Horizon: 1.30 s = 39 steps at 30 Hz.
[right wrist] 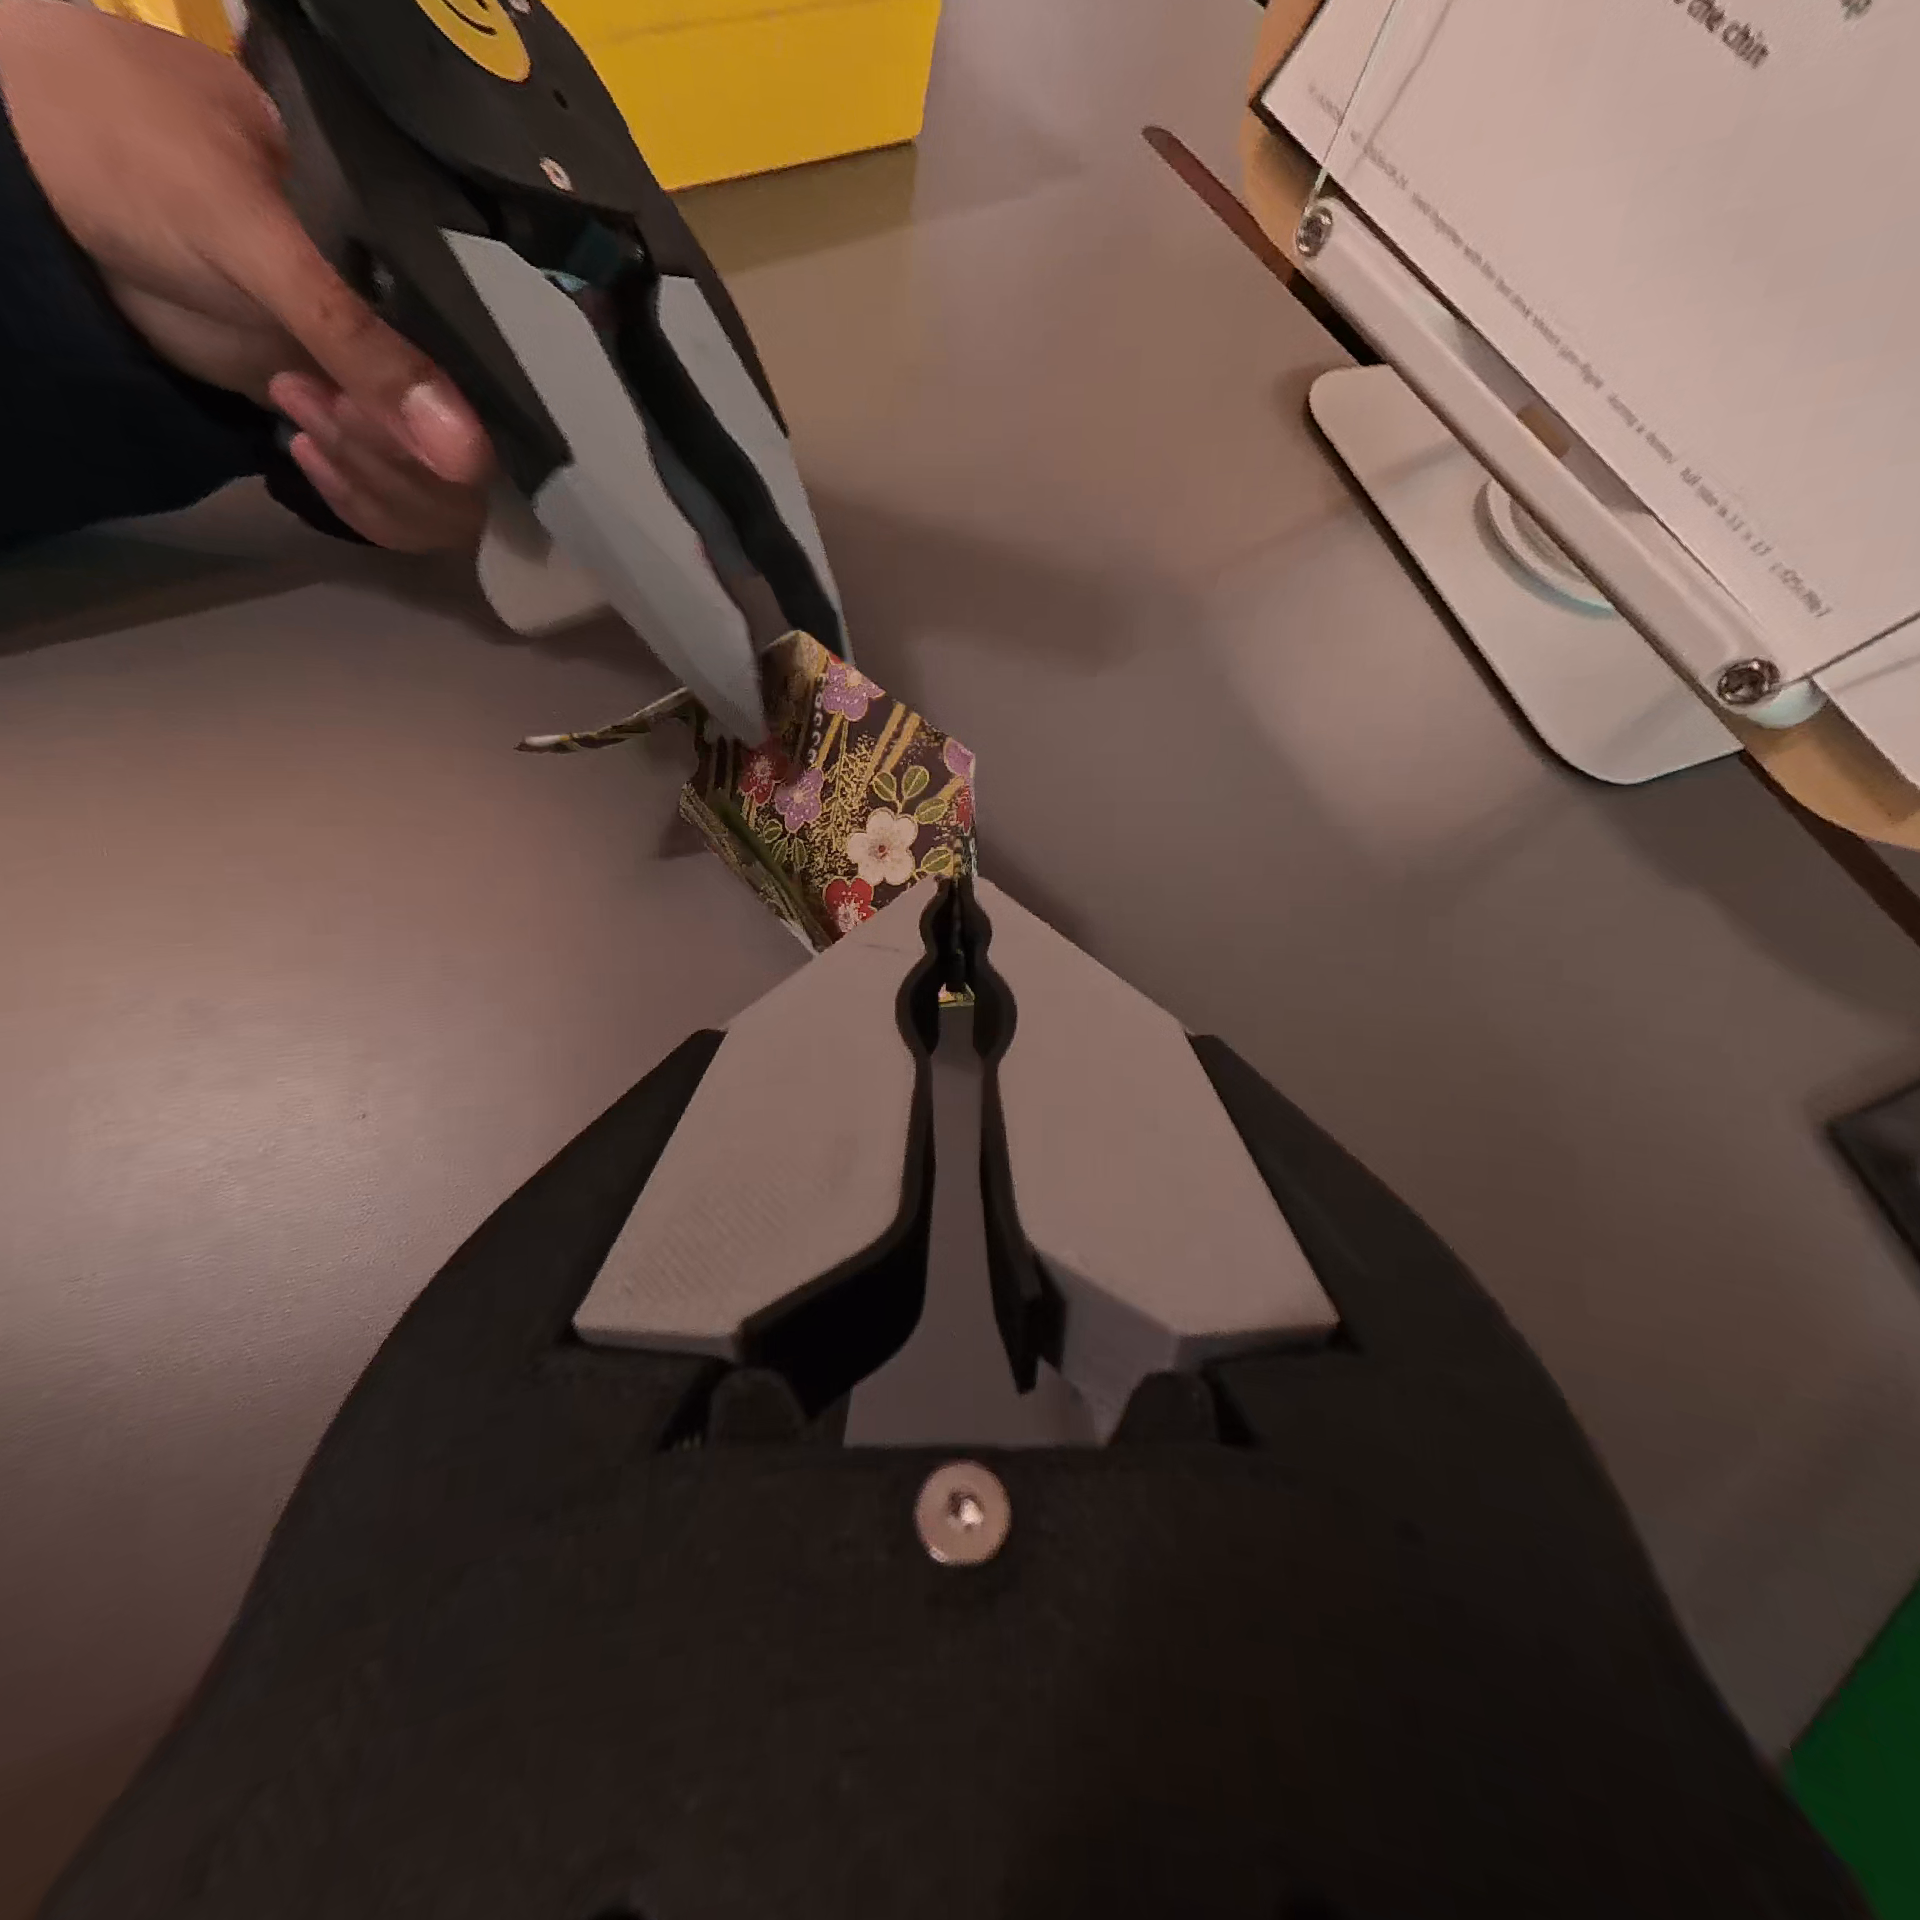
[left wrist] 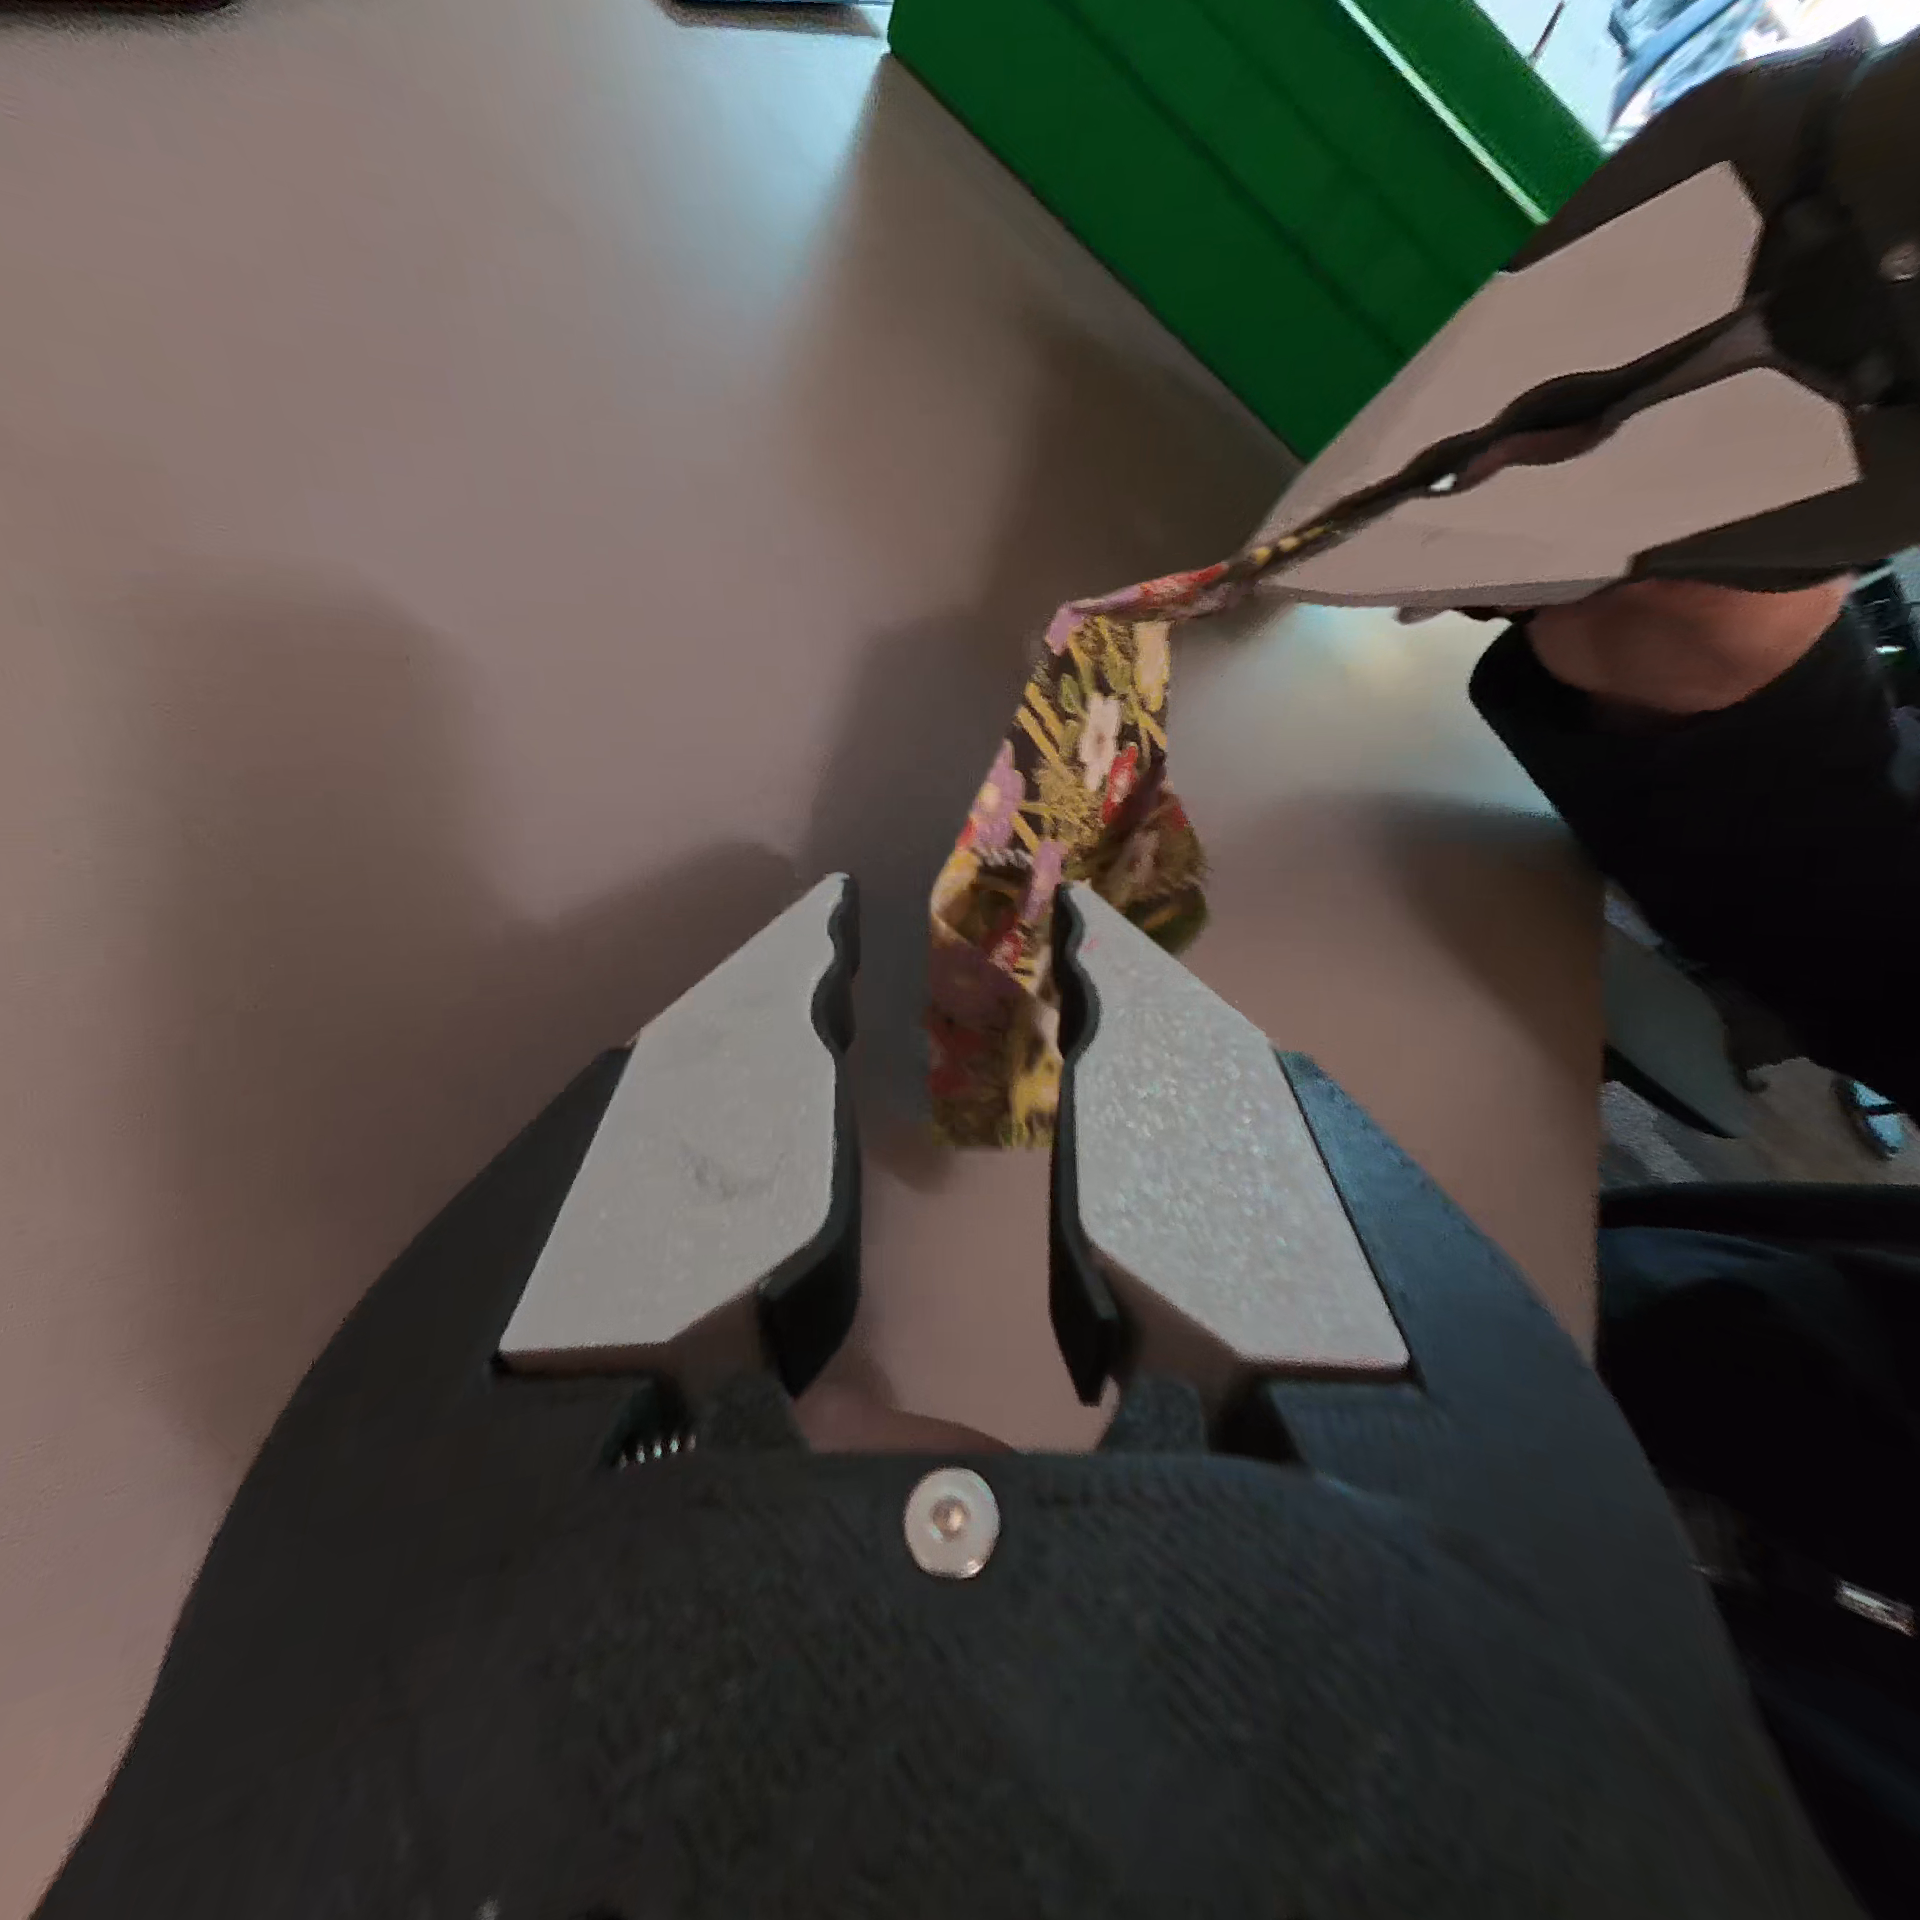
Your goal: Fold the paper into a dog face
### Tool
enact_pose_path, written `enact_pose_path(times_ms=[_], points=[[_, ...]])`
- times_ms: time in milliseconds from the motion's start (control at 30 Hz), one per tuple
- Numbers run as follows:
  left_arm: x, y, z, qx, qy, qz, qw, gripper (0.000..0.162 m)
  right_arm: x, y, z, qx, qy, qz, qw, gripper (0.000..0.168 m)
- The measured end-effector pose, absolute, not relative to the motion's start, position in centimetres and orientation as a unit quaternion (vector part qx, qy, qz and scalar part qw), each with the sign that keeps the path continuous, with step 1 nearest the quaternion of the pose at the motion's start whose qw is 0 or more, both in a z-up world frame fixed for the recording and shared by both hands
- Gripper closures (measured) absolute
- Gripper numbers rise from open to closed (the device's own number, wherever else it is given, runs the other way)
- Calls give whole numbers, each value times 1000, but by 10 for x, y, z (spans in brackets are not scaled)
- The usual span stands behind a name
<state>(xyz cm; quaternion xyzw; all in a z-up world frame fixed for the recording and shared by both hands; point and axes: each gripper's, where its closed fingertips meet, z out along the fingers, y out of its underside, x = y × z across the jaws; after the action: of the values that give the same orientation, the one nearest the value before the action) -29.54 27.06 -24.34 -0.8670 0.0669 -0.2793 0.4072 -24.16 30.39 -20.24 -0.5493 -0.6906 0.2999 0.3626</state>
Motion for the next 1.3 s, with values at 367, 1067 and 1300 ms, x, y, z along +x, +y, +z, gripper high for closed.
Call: enact_pose_path(times_ms=[367, 1067, 1300], points=[[-281, 268, -216, -824, 171, -249, 479, 162, -231, 254, -205, -475, -733, 400, 278, 156], [-251, 246, -203, -754, 343, -168, 534, 162, -223, 257, -212, -441, -770, 453, 93, 145], [-267, 255, -195, -765, 289, -158, 553, 137, -239, 278, -212, -471, -757, 421, 168, 168]])
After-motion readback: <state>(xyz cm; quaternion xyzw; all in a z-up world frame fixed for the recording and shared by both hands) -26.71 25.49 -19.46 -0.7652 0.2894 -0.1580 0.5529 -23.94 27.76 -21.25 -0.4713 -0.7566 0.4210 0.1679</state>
